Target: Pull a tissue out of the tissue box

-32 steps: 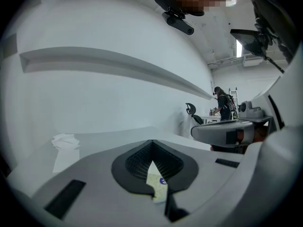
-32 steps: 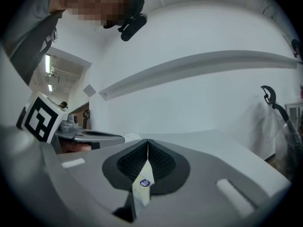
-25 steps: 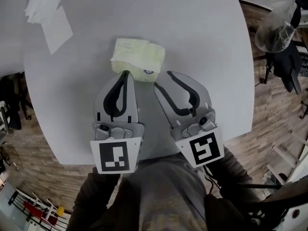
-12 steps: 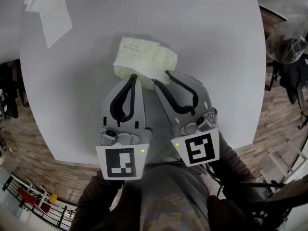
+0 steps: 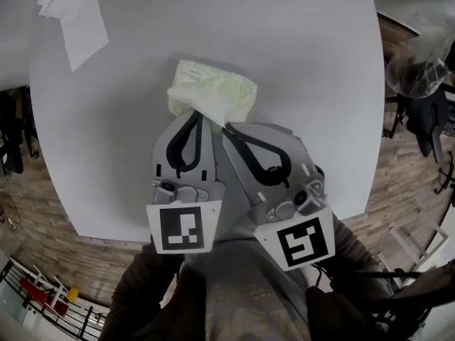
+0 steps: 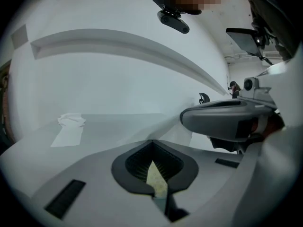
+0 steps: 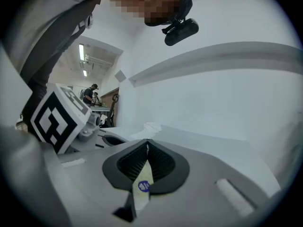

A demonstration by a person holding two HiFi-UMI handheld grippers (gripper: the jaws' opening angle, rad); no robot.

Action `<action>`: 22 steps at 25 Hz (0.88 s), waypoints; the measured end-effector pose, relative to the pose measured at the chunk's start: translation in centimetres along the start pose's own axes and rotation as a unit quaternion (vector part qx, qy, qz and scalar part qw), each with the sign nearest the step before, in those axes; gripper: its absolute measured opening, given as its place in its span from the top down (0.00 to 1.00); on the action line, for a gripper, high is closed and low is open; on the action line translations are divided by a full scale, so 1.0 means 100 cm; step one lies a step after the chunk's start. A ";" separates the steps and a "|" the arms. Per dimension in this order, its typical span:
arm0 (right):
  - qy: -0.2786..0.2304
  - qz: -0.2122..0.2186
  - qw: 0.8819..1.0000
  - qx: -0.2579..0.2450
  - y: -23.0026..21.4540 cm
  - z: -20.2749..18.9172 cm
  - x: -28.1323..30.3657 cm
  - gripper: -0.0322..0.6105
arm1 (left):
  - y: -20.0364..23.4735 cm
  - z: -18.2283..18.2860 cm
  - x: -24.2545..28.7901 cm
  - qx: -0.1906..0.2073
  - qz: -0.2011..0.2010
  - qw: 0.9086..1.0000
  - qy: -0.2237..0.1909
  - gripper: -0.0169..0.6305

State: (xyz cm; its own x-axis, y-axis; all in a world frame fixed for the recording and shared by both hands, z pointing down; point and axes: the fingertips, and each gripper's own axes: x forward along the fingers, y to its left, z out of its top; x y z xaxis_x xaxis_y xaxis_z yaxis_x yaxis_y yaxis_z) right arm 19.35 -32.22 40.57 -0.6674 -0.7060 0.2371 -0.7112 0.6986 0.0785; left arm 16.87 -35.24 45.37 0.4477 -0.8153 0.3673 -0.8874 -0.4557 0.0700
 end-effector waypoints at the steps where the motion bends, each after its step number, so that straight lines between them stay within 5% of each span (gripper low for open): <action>1: -0.007 0.004 1.000 0.001 0.001 0.013 -0.003 0.95 | -0.001 0.007 -0.004 -0.002 0.001 1.000 -0.005 0.98; 12: -0.089 0.056 0.994 -0.036 0.038 0.143 -0.015 0.95 | 0.019 0.091 -0.100 -0.031 0.069 0.993 -0.092 0.98; 22: -0.101 0.111 0.987 -0.065 0.193 0.174 0.114 0.95 | 0.170 0.075 -0.267 -0.039 0.189 0.975 -0.110 0.98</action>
State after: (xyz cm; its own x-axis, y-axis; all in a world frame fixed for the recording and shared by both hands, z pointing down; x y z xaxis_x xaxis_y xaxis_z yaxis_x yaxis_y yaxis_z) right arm -5.88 -28.84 27.92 -0.8429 -0.5341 0.0654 -0.5174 0.8379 0.1738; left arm -9.37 -23.90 29.83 0.0922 -0.9807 0.1723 -0.9954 -0.0864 0.0412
